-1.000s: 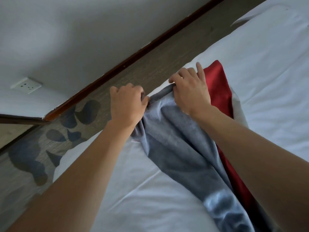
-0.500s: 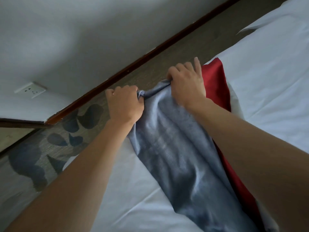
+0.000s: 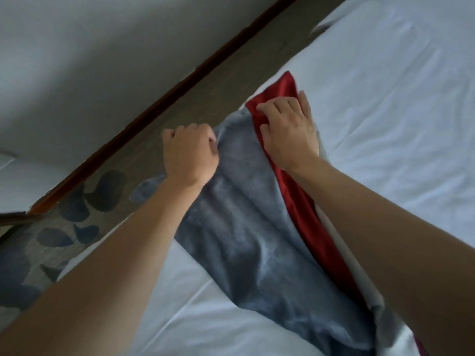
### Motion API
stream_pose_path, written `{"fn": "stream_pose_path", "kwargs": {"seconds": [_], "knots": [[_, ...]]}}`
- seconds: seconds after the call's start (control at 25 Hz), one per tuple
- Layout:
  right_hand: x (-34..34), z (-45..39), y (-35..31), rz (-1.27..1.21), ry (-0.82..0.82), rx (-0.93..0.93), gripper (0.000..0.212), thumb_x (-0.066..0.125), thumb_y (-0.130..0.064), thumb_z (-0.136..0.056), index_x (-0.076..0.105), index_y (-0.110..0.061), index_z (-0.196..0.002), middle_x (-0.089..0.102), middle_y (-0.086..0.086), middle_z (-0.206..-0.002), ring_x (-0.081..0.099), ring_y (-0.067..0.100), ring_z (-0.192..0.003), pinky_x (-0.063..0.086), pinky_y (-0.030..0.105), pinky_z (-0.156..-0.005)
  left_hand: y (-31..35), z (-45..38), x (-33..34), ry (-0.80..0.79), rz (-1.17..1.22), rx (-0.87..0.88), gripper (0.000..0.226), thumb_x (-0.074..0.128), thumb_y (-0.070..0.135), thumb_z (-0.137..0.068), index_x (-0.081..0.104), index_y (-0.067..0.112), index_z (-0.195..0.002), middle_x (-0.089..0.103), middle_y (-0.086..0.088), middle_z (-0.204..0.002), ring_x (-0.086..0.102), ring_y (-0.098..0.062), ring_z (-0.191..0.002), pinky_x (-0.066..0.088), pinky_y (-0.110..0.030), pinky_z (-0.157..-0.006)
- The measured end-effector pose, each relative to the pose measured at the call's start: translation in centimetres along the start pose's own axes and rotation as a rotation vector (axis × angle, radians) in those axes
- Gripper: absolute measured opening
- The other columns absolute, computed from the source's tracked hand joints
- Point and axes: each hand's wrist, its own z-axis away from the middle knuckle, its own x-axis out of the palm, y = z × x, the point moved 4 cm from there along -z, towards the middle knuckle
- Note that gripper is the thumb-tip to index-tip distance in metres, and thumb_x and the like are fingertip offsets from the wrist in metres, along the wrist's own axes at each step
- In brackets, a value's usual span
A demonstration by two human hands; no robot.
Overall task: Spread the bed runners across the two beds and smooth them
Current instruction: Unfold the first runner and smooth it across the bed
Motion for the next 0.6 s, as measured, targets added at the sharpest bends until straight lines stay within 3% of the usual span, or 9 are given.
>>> {"fn": "stream_pose_path", "kwargs": {"seconds": [0.16,0.32,0.44,0.6], "knots": [[-4.4,9.4,6.7,0.007,0.104,0.132,0.029,0.062,-0.012,-0.084,0.069,-0.014,-0.112,0.068,0.003,-0.106,0.061,0.027,-0.108,0.023,0.050,-0.121,13.5,3.1,0.3,0.019,0.073,0.446,0.014,0.057,0.026,-0.086,0.067,0.029,-0.096,0.065,0.007,-0.095,0.058,-0.021,-0.092,0.032,-0.039,-0.089],[-7.2,21.3,12.4,0.101,0.046,0.315,0.019,0.068,-0.015,-0.086,0.072,-0.012,-0.104,0.071,0.005,-0.102,0.064,0.031,-0.104,0.030,0.054,-0.117,23.0,11.2,3.1,-0.160,0.041,0.680,0.024,0.057,0.018,-0.085,0.069,0.029,-0.103,0.065,0.005,-0.102,0.056,-0.023,-0.100,0.028,-0.038,-0.092],[-8.6,29.0,12.8,0.107,0.051,0.414,0.013,0.063,-0.015,-0.089,0.073,-0.012,-0.096,0.072,0.006,-0.096,0.064,0.030,-0.101,0.031,0.052,-0.116,25.8,17.9,5.1,-0.333,-0.012,0.845,0.029,0.052,0.027,-0.085,0.066,0.029,-0.110,0.063,0.006,-0.108,0.054,-0.022,-0.105,0.027,-0.038,-0.098],[-10.6,36.9,10.7,0.061,0.114,0.528,0.027,0.051,-0.029,-0.095,0.071,-0.012,-0.088,0.071,0.005,-0.091,0.063,0.030,-0.095,0.034,0.053,-0.113,26.6,23.9,6.1,-0.389,0.029,1.038,0.036,0.050,0.046,-0.076,0.066,0.021,-0.097,0.065,0.003,-0.093,0.058,-0.023,-0.095,0.029,-0.044,-0.109]]}}
